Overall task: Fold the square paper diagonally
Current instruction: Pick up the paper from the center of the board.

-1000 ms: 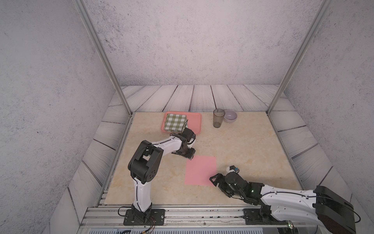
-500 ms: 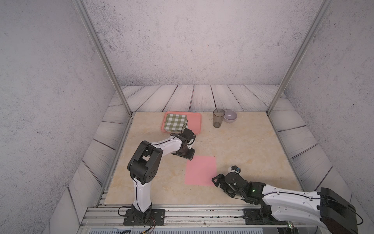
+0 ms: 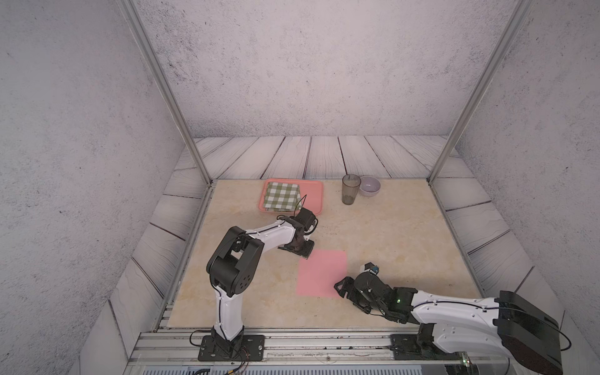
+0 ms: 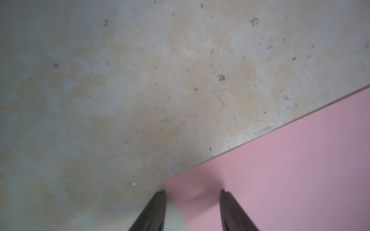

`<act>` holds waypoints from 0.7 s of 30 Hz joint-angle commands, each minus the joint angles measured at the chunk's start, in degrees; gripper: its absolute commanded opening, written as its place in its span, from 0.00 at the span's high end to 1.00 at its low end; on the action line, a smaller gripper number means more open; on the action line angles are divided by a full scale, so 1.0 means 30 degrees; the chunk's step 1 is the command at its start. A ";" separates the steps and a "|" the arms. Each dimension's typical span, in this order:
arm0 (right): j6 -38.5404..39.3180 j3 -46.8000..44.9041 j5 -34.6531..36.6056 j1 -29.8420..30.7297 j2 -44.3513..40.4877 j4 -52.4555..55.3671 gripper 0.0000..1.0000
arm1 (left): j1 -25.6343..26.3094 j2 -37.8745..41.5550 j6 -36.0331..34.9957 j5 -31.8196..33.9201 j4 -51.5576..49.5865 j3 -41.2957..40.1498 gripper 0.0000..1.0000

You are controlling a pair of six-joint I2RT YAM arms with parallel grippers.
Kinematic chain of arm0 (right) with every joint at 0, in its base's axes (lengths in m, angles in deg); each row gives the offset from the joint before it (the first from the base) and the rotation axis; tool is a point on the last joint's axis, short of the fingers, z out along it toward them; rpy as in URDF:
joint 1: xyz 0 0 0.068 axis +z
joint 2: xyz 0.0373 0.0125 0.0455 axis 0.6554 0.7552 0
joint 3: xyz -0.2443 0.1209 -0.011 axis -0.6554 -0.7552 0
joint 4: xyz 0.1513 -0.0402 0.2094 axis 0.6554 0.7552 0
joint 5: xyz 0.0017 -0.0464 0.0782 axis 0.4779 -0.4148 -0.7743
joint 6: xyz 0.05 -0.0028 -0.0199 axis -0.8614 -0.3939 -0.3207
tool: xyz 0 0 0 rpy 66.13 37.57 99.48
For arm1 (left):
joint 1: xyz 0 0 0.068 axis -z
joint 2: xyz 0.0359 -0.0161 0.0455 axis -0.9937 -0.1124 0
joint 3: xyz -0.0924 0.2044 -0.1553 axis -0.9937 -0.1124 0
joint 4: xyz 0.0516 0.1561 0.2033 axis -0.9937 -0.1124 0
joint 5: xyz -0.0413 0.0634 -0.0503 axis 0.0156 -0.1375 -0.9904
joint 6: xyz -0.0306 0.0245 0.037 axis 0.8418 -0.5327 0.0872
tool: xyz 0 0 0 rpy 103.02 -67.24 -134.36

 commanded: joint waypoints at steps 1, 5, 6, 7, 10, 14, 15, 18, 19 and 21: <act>-0.0165 -0.0406 -0.0871 -0.0168 0.1084 -0.0134 0.11 | 0.0178 -0.1435 0.0371 -0.0108 -0.0940 -0.0847 0.51; -0.0127 -0.0188 -0.1255 -0.0224 0.1868 -0.0592 0.11 | 0.0235 -0.1712 0.0481 -0.0211 -0.0653 -0.1040 0.52; -0.0136 -0.0187 -0.1229 -0.0238 0.1970 -0.0692 0.11 | 0.0242 -0.1745 0.0517 -0.0240 -0.0550 -0.1109 0.52; -0.0163 -0.0187 -0.1197 -0.0270 0.2052 -0.0791 0.11 | 0.0242 -0.1759 0.0554 -0.0305 -0.0435 -0.1198 0.52; -0.0111 -0.0344 -0.1113 -0.0402 0.2186 -0.1235 0.11 | 0.0271 -0.1844 0.0591 -0.0397 -0.0187 -0.1413 0.52; 0.0362 -0.0735 -0.0740 -0.0648 0.2143 -0.2412 0.11 | 0.0301 -0.1965 0.0664 -0.0488 0.0195 -0.1763 0.52; 0.0566 -0.0822 -0.0622 -0.0689 0.2071 -0.2676 0.11 | 0.0324 -0.1985 0.0653 -0.0517 0.0303 -0.1853 0.52; 0.1203 -0.1046 -0.0182 -0.0797 0.1772 -0.3532 0.11 | 0.0365 -0.2053 0.0780 -0.0576 0.0561 -0.2144 0.52; 0.1444 -0.1135 -0.0022 -0.0801 0.1612 -0.3912 0.11 | 0.0359 -0.2096 0.0809 -0.0578 0.0614 -0.2238 0.52; 0.1913 -0.1241 0.0283 -0.0808 0.1249 -0.4364 0.11 | 0.0359 -0.2082 0.0855 -0.0606 0.0719 -0.2337 0.52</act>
